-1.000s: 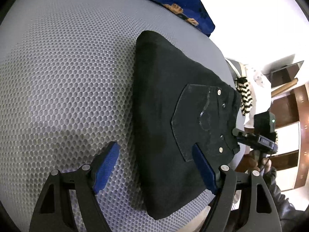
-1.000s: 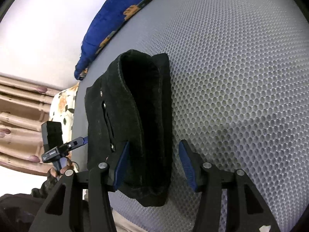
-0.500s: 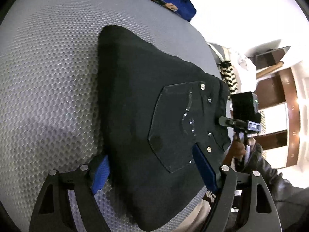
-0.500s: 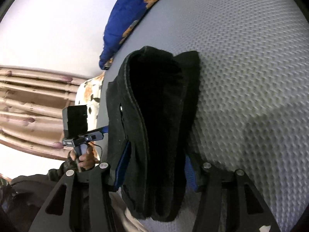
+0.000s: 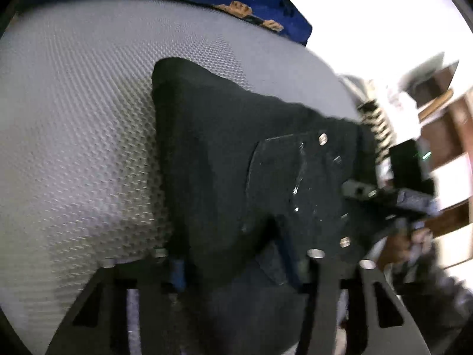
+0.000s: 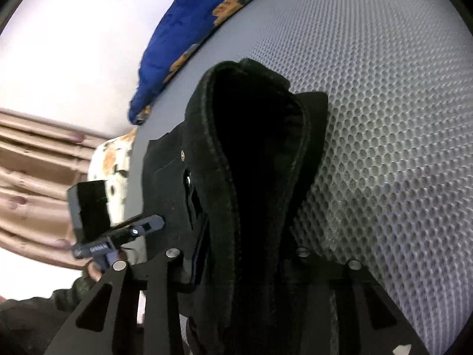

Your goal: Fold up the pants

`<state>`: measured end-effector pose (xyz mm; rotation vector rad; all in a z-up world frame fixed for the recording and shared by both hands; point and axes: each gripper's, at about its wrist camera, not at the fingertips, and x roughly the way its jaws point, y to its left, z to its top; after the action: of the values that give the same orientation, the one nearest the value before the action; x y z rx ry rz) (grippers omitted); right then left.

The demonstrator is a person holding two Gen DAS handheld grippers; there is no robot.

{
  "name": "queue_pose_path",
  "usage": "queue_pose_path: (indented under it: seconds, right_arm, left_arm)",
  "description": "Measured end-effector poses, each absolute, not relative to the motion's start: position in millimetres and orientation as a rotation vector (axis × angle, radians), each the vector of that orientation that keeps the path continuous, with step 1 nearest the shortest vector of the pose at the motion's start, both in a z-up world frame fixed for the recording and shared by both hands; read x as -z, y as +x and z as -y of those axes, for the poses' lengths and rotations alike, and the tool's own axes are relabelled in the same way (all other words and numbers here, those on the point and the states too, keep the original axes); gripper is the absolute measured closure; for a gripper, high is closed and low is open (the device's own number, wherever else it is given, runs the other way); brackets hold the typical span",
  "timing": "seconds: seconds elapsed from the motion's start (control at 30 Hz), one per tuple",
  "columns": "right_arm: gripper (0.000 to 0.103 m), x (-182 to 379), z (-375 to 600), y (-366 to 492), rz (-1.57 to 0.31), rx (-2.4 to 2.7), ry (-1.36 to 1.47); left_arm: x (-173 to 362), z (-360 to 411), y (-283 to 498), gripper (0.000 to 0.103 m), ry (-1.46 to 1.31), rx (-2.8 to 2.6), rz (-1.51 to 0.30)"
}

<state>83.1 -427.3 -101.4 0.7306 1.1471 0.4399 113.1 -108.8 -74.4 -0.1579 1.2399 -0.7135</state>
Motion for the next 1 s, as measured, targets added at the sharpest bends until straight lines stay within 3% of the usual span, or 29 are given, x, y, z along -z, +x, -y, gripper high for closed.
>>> queue_pose_path:
  seconds: [0.1,0.2,0.57,1.0]
  right_arm:
    - [0.073,89,416,80,-1.141,-0.394,0.705]
    - [0.075,76,408,77,-1.129,-0.374,0.709]
    - [0.076,51,344,86,-1.154,-0.392,0.658]
    - [0.076,49,288,137,-1.138,-0.514,0.665]
  left_arm:
    - [69,101,111,0.077,-0.177,0.699,-1.228]
    - [61,96,108,0.083,-0.193,0.695,-1.22]
    - [37,75,86,0.084,-0.046,0.621,-1.181]
    - [10,17,113,0.084,-0.075,0.509,-1.094]
